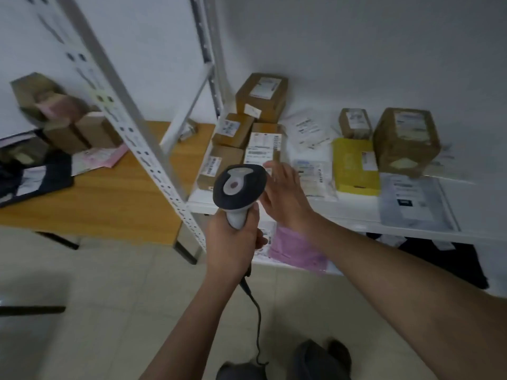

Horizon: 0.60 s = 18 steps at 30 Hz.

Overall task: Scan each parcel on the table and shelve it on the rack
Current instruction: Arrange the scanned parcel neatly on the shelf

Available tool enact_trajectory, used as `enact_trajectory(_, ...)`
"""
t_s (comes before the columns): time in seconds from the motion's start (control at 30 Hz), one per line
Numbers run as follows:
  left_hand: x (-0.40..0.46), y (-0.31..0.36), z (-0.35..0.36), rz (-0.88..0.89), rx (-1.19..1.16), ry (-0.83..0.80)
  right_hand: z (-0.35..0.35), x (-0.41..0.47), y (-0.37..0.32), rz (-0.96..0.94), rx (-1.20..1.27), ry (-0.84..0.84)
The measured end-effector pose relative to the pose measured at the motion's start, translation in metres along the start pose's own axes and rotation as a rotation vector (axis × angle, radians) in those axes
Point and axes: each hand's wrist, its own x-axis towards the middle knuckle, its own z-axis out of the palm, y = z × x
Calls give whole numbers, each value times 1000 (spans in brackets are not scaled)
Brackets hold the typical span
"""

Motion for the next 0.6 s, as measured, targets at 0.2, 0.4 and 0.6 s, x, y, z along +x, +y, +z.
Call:
enact_trajectory(0.2,20,-24,-151,-44,-7,213,65,44,-165,-195,112,-206)
enact_trajectory(0.4,52,-43,-252,-80,-62,421,113,95,-275,-208,276,-292)
enact_trajectory(0.6,97,-65,-318,-134,-93,497,173,155,-306,-33,222,-456)
